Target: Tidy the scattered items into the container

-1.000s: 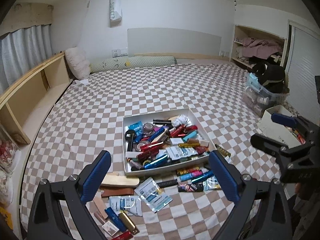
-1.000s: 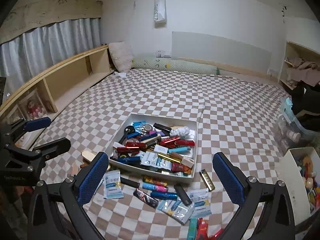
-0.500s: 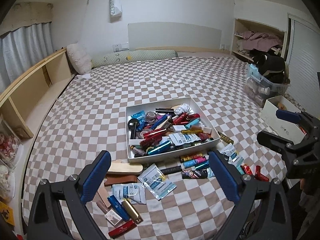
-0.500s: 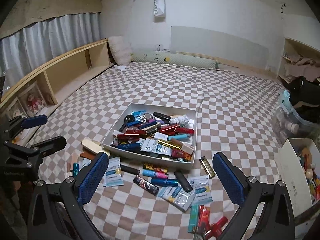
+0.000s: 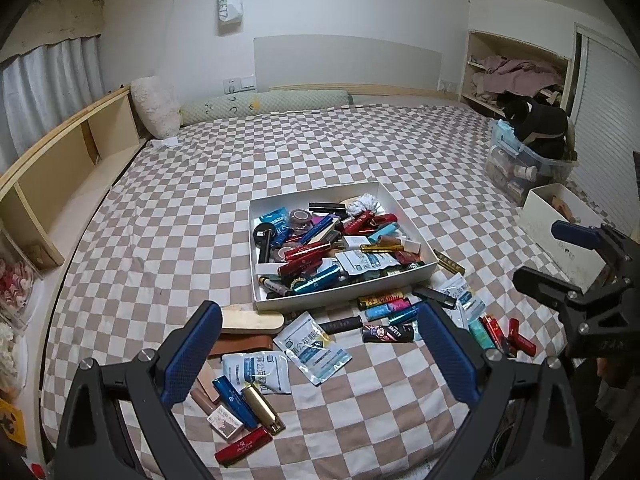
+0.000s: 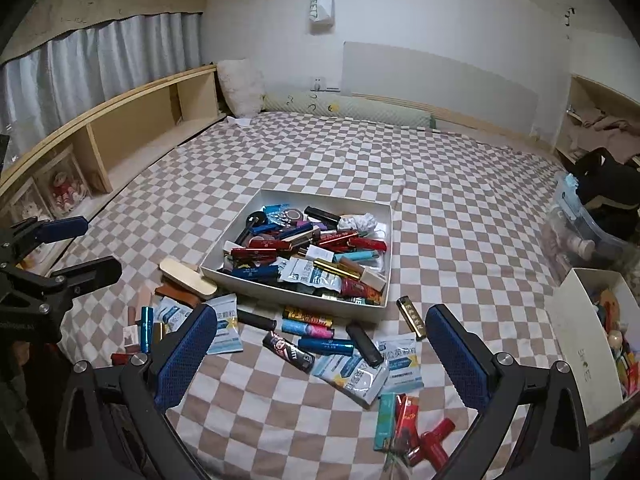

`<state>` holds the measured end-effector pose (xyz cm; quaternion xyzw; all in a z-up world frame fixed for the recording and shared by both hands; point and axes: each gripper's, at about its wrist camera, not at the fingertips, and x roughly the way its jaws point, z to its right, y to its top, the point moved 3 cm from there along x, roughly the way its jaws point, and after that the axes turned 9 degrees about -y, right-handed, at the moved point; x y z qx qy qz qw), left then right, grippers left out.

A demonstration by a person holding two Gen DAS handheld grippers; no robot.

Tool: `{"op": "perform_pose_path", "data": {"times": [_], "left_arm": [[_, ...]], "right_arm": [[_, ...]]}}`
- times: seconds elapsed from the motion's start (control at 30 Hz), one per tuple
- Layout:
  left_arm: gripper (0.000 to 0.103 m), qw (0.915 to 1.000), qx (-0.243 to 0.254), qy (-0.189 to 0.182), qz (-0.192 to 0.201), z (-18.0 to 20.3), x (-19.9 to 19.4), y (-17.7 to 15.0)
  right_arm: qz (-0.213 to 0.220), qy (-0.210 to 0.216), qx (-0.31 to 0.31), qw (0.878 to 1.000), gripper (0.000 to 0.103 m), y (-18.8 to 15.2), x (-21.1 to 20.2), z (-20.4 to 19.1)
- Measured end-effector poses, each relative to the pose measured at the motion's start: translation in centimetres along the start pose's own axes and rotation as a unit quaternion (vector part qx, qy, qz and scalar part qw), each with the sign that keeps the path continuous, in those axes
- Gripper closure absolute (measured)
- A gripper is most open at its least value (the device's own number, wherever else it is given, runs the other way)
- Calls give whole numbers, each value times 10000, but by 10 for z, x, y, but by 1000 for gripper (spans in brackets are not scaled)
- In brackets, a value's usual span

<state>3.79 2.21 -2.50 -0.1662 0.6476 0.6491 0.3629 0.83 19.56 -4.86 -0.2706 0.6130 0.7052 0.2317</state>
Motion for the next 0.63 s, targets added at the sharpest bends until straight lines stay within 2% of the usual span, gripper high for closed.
{"op": "perform_pose_path", "data": {"times": [0.63], "left_arm": [[4,10000,12,7,-24,2,0,-1]], "right_arm": [[-25,-13,31,10000,0,-1,0,1]]}}
